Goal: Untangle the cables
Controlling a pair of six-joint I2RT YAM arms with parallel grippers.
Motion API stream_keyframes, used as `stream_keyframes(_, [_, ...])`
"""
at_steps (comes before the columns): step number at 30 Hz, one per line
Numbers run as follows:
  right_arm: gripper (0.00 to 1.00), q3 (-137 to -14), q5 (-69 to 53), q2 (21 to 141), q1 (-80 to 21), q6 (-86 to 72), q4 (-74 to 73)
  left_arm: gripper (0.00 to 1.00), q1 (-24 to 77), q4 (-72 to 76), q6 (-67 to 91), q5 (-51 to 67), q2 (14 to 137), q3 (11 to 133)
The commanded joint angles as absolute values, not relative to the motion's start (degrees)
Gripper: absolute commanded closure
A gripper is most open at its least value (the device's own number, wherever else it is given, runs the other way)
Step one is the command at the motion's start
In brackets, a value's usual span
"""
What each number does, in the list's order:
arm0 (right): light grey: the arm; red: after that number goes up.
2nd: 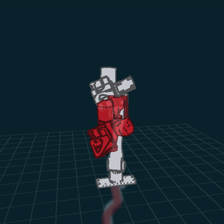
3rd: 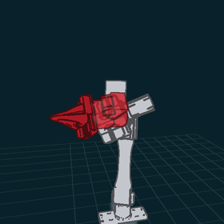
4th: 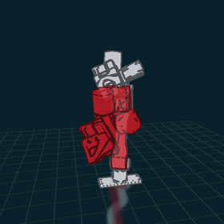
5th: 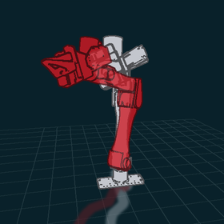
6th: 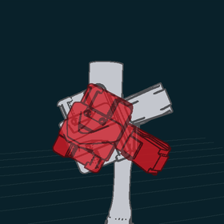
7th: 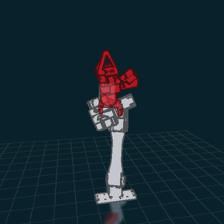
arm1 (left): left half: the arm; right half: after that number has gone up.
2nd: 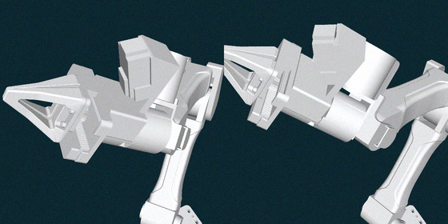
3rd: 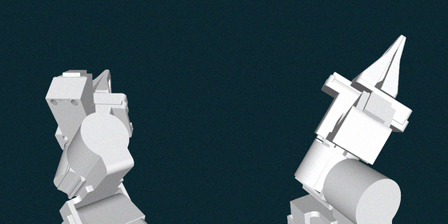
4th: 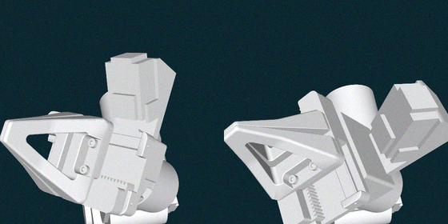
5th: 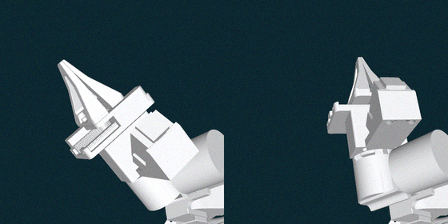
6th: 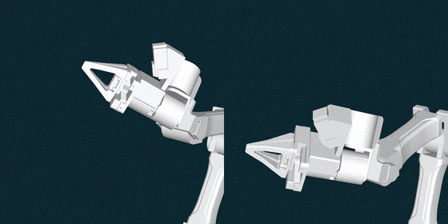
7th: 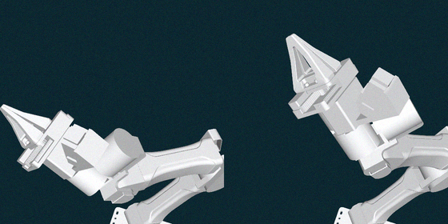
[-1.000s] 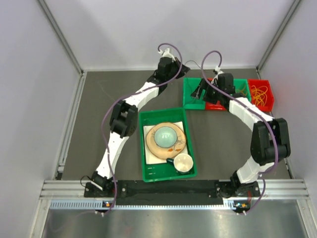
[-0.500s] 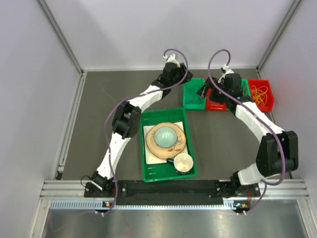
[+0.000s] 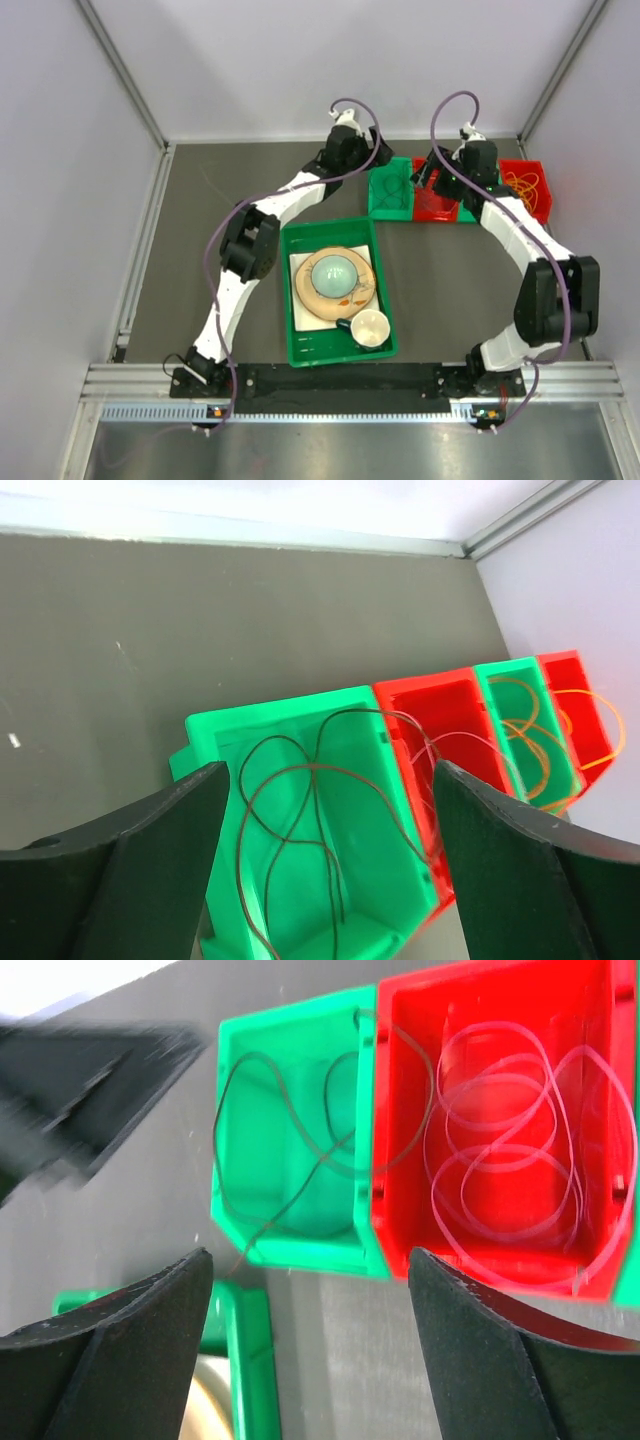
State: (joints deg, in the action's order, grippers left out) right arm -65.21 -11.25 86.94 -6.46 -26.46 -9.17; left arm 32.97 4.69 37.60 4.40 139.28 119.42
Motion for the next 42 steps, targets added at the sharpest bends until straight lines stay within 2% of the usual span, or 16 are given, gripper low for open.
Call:
stream_keyframes(1, [0.24, -72.15, -10.19, 94.37, -5.54, -25.66, -8.88, 0.12, 32.43, 7.38, 35.95, 3.60, 128.25, 117.43])
stream_keyframes(6, [0.36, -78.57, -11.69, 102.55, -3.78, -27.68, -8.79, 0.12, 30.85, 7.91, 36.82, 3.95, 122.97, 113.05])
stream_keyframes(16, [0.43, -87.27, -14.06, 113.55, -1.41, -29.35, -10.02, 0.12, 24.79, 12.74, 40.96, 7.82, 110.57, 97.13])
stream_keyframes(18, [0.51, -87.54, -14.59, 114.43, -1.32, -30.41, -9.14, 0.12, 24.70, 12.75, 40.70, 8.00, 109.78, 95.98])
stream_keyframes(19, [0.60, -87.63, -14.85, 114.61, -1.06, -30.67, -8.79, 0.12, 24.70, 12.74, 40.69, 8.17, 109.60, 95.72])
stream_keyframes(21, [0.71, -87.63, -15.73, 114.96, -1.14, -31.29, -7.74, 0.13, 24.61, 12.74, 40.61, 8.26, 109.16, 95.01])
stream_keyframes(22, [0.89, -87.63, -15.99, 114.87, -1.23, -31.38, -7.73, 0.13, 24.52, 12.74, 40.52, 8.35, 108.99, 94.75])
stream_keyframes(24, [0.98, -87.02, -16.43, 113.91, -1.23, -31.55, -6.69, 0.13, 24.26, 12.74, 40.43, 8.52, 108.37, 94.13])
stream_keyframes(32, [1.00, -87.01, -17.14, 110.57, -4.38, -29.71, -6.76, 0.13, 22.85, 13.01, 40.25, 7.74, 106.79, 91.94])
stream_keyframes(42, [1.00, -101.49, -10.20, 119.52, -10.98, -26.02, -17.22, 0.13, 20.66, 13.27, 40.87, 8.61, 104.50, 88.51])
